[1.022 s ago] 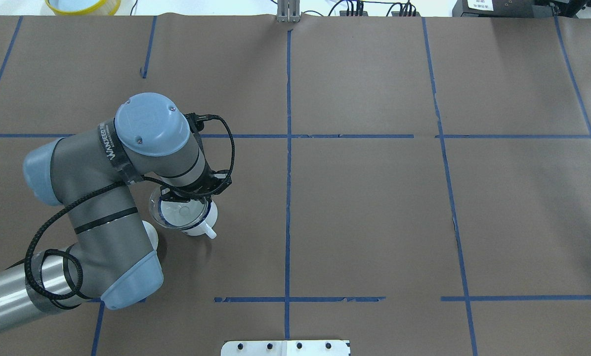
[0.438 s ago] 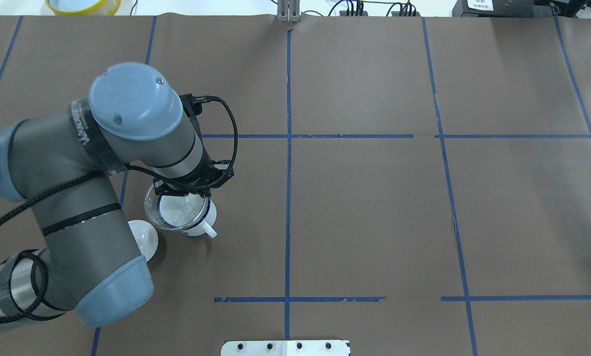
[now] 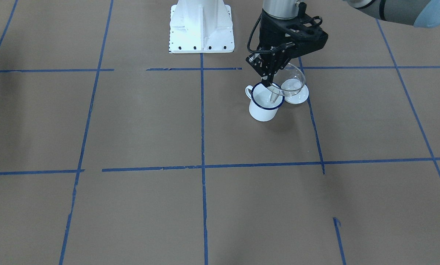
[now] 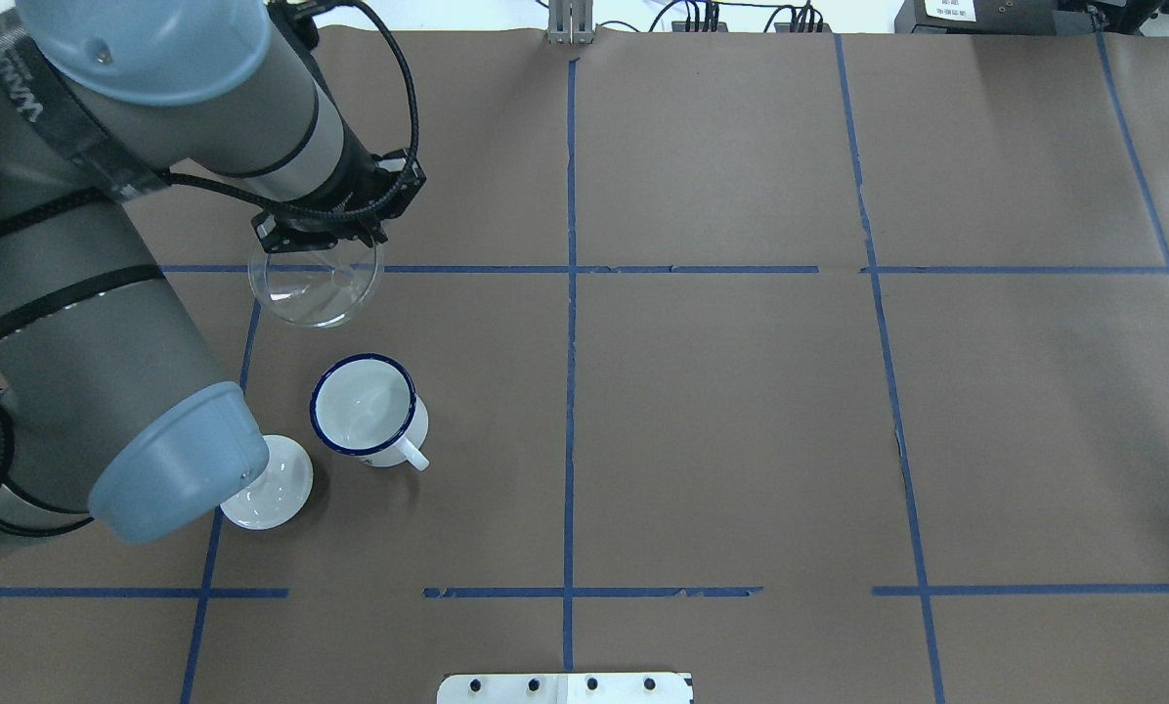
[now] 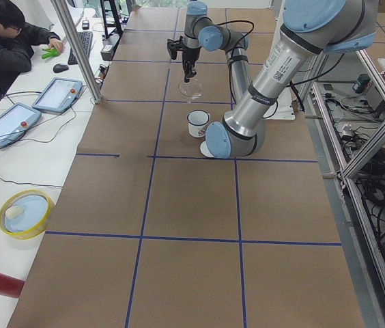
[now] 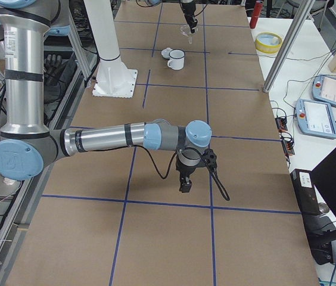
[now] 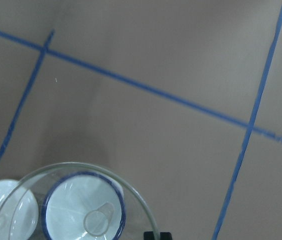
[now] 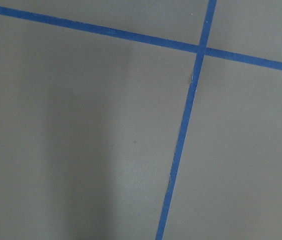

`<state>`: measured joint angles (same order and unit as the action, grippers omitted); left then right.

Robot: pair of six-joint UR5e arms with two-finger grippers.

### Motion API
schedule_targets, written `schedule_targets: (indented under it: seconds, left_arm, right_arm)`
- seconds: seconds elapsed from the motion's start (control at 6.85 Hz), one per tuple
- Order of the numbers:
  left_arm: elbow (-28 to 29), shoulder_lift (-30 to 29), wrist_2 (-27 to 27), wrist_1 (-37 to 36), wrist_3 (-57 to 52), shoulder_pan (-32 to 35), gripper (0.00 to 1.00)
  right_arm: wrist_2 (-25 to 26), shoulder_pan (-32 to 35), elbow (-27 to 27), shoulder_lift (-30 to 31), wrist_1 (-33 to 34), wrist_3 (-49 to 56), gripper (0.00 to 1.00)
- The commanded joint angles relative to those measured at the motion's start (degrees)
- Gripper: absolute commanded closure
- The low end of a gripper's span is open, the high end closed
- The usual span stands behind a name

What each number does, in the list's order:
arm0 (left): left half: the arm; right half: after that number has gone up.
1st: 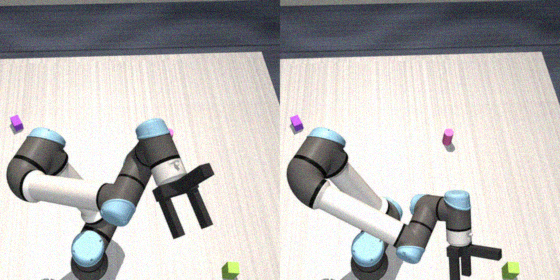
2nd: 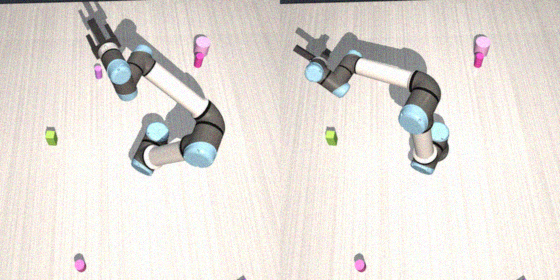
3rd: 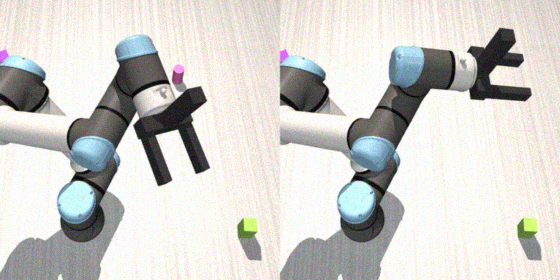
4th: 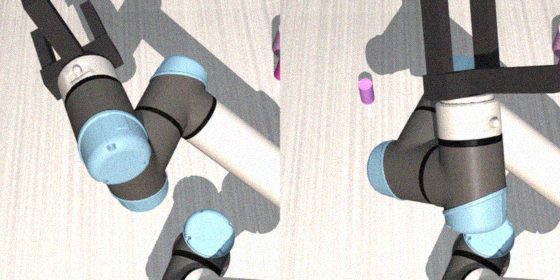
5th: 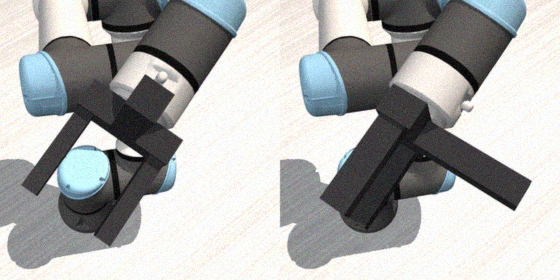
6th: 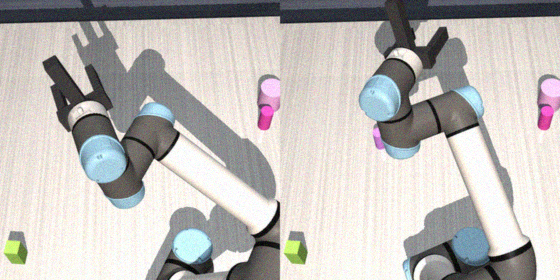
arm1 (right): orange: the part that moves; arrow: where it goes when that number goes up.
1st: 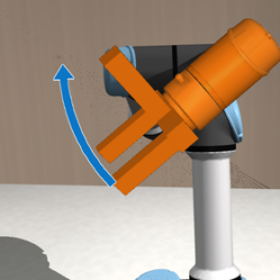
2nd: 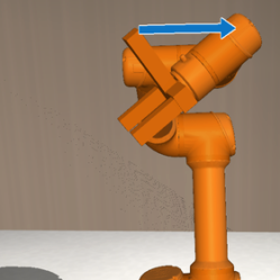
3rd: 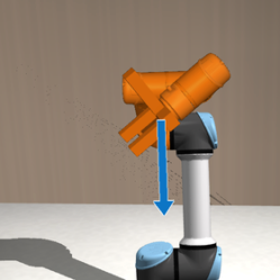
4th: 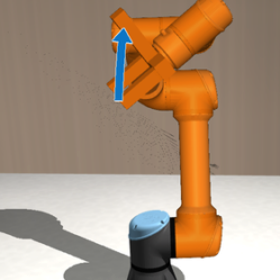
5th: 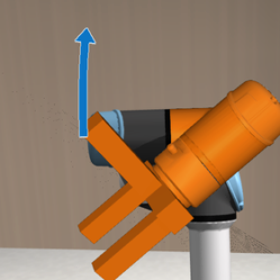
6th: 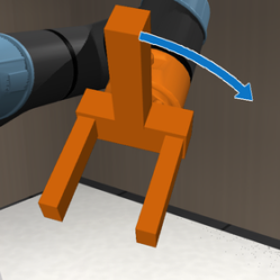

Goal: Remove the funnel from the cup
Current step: 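Carry the funnel farther from the robot and set it down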

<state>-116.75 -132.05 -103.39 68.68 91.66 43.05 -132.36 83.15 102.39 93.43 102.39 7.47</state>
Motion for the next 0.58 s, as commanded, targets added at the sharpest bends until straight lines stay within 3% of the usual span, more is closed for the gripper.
schedule_targets:
  seconds: [0.0,0.44]
  left_arm:
    - [6.93,3.54,8.43,18.93,16.81,4.04,1.0]
    - [28.96,5.14,22.83,48.38,37.13,3.97,1.0]
  right_arm:
    - [0.0,0.0,0.0,0.0,0.0,0.0,0.0]
    - [0.0,0.0,0.0,0.0,0.0,0.0,0.0]
